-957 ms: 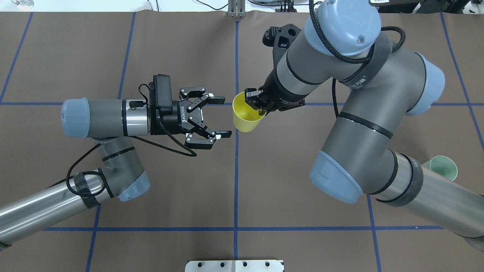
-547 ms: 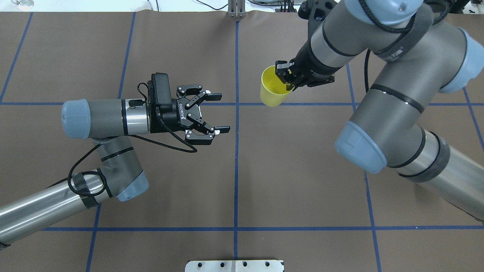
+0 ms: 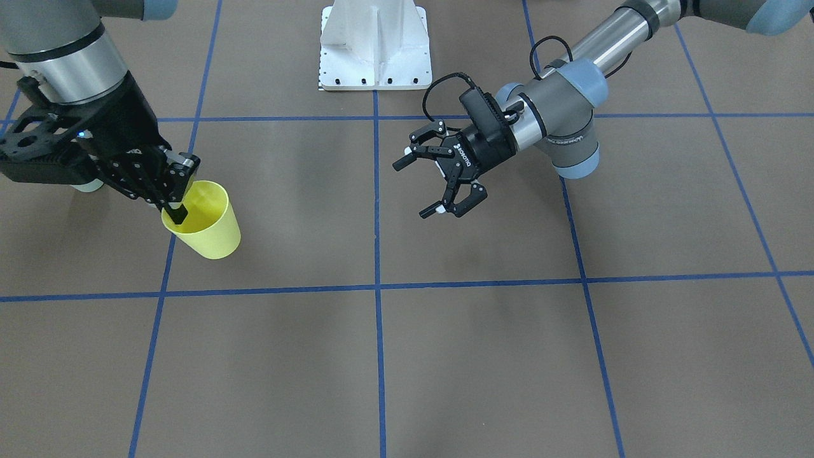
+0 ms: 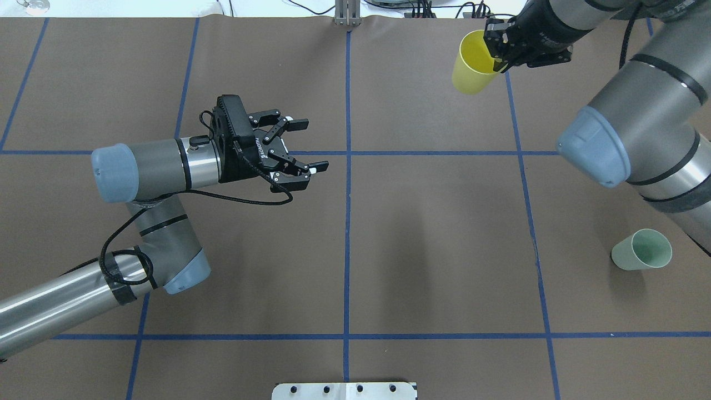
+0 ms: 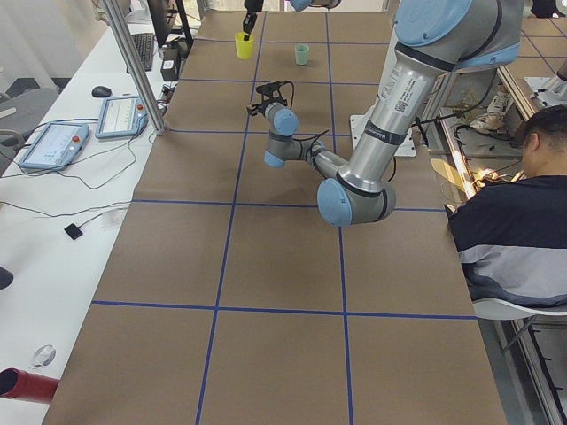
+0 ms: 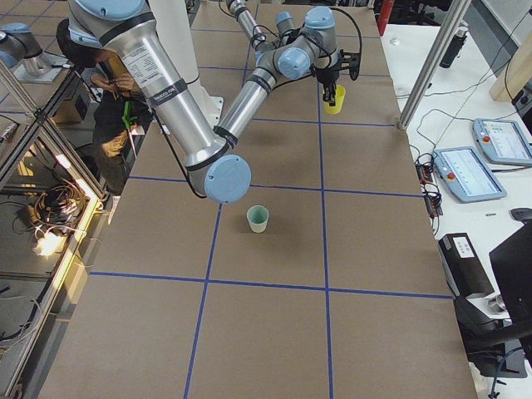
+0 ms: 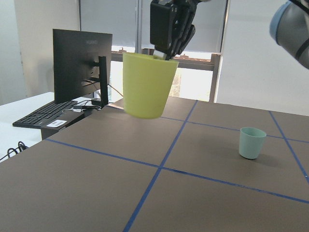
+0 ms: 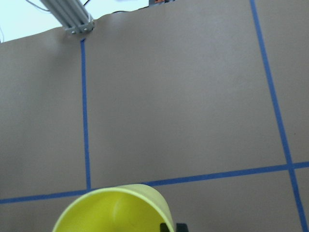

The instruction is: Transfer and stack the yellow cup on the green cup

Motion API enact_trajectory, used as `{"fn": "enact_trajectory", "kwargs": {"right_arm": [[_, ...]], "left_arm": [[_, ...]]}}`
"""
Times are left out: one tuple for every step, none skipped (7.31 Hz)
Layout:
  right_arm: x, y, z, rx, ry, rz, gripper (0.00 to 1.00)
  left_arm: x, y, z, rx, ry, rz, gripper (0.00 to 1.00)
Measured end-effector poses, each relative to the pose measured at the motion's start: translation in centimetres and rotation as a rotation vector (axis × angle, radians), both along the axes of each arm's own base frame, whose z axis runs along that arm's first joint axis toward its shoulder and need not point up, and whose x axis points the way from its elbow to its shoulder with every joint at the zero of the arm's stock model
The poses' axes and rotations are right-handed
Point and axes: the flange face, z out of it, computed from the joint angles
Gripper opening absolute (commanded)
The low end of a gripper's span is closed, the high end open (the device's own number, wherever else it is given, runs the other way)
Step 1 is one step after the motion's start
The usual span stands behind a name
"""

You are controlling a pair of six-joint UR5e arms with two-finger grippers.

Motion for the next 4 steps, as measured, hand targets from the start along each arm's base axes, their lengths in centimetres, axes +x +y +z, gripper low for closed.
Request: {"fn": "enact_trajectory", "kwargs": {"right_arm": [[1.0, -0.2, 2.0, -0.008, 0.016, 0.008, 0.00], [1.5, -0.2, 4.1, 0.003, 0.030, -0.003, 0.00], [2.2, -0.1, 6.1, 0.019, 0.046, -0.020, 0.00], [3.3, 0.0, 7.7, 0.030, 0.060, -0.039, 0.00]], "left_arm": [[-0.3, -1.4, 1.1, -0.057, -0.058, -0.047, 1.00], [-0.9, -3.1, 2.1, -0.115, -0.125, -0.084, 1.00], [-1.7, -4.9, 3.9, -0.180, -0.209, -0.116, 1.00], [-2.9, -6.5, 6.4, -0.252, -0.298, -0.145, 1.00]]}}
